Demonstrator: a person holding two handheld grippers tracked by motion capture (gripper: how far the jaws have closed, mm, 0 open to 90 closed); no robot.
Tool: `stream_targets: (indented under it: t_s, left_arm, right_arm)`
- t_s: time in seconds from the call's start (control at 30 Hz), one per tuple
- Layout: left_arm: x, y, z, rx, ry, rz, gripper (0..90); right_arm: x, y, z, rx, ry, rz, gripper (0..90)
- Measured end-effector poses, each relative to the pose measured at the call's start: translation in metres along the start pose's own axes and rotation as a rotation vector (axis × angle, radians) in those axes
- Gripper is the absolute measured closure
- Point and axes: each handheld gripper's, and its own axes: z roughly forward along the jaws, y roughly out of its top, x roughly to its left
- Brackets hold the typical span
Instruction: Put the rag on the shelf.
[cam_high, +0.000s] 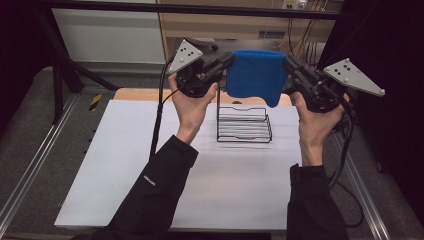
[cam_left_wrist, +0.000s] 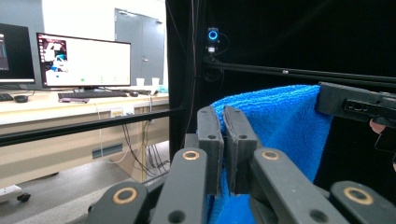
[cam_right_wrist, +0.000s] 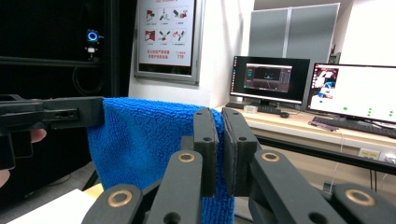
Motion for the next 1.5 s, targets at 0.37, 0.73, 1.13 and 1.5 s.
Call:
stream_targets:
  t_s: [0.37, 0.73, 1.13, 1.5]
  left_arm:
    - [0.008, 0.009, 0.01, -0.006, 0.009, -0.017, 86.3]
    - [0.017, 0.01, 0.023, 0.008, 0.041, -0.003, 86.2]
    - [0.029, 0.003, 0.036, 0.01, 0.057, -0.021, 86.2]
    - [0.035, -0.007, 0.039, 0.043, 0.062, -0.015, 86.2]
  right_arm:
    - [-0.009, 0.008, 0.015, -0.005, -0.008, -0.014, 85.6]
    - [-0.022, 0.006, 0.041, 0.021, -0.013, -0.031, 85.6]
    - [-0.033, -0.003, 0.061, 0.017, -0.013, -0.022, 85.6]
    - [-0.036, -0.016, 0.069, 0.053, -0.016, -0.021, 85.6]
